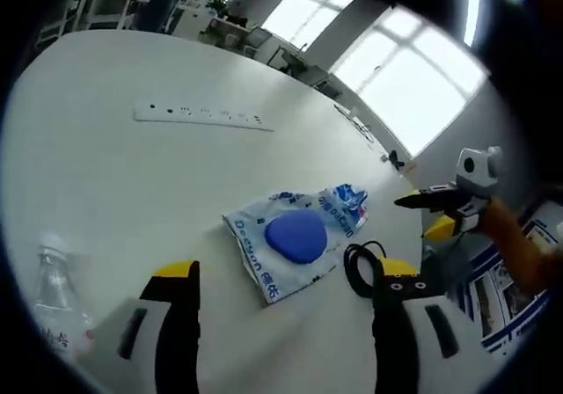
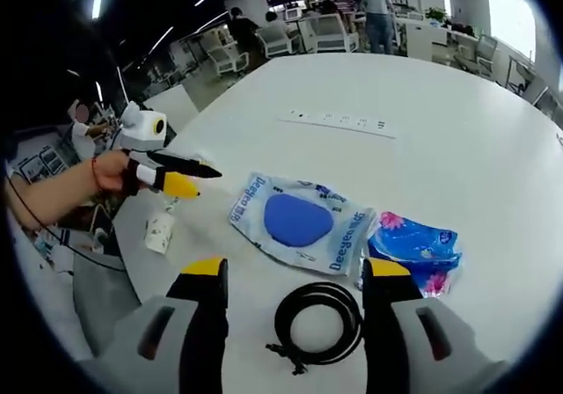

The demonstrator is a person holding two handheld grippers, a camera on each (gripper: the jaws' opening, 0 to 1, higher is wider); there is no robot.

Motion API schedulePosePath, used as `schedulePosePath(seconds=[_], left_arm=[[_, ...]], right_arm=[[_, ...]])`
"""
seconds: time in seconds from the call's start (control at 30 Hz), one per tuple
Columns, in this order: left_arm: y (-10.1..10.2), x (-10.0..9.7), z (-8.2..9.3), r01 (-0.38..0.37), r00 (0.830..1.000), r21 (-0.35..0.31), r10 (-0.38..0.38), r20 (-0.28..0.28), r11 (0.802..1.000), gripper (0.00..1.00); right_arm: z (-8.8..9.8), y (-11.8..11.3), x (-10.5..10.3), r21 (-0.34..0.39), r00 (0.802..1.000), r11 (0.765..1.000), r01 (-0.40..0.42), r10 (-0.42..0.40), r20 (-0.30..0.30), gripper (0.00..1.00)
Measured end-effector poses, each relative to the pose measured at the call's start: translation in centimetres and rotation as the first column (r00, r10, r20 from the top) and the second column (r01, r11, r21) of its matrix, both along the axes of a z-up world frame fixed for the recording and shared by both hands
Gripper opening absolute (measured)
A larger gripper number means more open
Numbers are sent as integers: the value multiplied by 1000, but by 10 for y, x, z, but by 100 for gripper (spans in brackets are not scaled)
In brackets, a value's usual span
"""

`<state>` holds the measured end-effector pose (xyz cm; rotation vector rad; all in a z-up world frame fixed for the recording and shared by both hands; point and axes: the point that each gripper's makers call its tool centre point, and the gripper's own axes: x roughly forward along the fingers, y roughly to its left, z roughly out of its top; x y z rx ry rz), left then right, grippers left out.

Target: Arrange the tabletop items into an orderly group along one side of the table until the central work area is clear of visible clutter.

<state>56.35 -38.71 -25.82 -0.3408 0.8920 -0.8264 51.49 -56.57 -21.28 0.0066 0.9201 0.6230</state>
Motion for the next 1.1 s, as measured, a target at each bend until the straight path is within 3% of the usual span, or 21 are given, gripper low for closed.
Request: schedulePosePath(seconds=[0.63,1.1], left_arm=[[24,-23,37,26,998,-15,-25,57,1000,90],[64,-44,52,-11,996,1,11,88,1000,91]], right_arm=[[14,9,-10,2,999,999,-40,40,11,62],[24,24,-15,-2,997,997,-72,72,30,62]])
